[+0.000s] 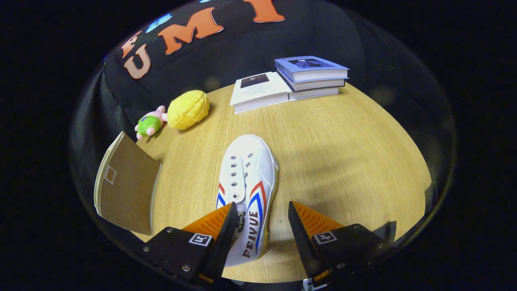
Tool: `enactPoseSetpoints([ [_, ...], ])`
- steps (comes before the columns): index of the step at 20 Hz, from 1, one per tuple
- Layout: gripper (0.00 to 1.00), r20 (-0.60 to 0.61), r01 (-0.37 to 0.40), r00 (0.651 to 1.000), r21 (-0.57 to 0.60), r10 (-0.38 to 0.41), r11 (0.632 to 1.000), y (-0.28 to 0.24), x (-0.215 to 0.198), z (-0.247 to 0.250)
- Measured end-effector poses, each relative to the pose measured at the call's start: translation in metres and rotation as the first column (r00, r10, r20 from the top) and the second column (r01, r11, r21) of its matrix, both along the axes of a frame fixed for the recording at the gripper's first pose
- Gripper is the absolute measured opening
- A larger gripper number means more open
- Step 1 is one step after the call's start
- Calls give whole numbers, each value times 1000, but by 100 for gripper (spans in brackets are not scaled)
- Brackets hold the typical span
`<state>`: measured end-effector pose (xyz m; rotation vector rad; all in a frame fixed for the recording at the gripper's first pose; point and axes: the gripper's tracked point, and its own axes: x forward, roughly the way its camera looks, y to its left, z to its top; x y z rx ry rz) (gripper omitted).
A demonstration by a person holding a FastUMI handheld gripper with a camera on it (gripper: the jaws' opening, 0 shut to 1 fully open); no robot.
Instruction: Open the storage box then place both shoes into the box .Put the left shoe in first, then the right shoe, with the right side of both shoes facing outward in a uniform manner.
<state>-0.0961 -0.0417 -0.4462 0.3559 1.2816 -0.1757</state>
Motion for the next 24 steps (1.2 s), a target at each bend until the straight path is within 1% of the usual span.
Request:
enactPoseSetpoints([
  [1, 74, -6, -15, 1000, -14, 15, 1000, -1, -2, -4],
  [2, 70, -13, -23, 1000, -30, 23, 999, -3, -2, -9],
  [3, 68, -26, -17, 1000, -27, 17, 999, -1, -1, -13],
  [5, 61, -28, 16, 999, 21, -16, 1000, 6, 1, -16],
  [6, 51, -25, 18, 1000, 21, -18, 1000, 6, 1, -17],
  [7, 45, -17, 8, 1000, 17, -8, 1000, 6, 0, -18],
  [9, 40, 7, -2, 1000, 4, 2, 1000, 2, 1, -17],
  [10, 34, 12, 15, 1000, 11, -15, 1000, 1, 0, -16],
  [12, 25, 11, 59, 998, 40, -60, 997, 2, 1, -17],
  [15, 17, 29, 120, 992, 63, -122, 991, 0, 3, -16],
  [16, 13, 37, 126, 991, 57, -128, 990, 0, 3, -15],
  [18, 10, 41, 149, 988, 75, -152, 986, 2, 4, -16],
  [20, 9, 44, 175, 982, 125, -182, 977, 6, 7, -11],
  [22, 9, 62, 176, 981, 141, -186, 974, 4, 11, -3],
  [24, 9, 90, 151, 982, 146, -165, 978, 12, 19, 13],
])
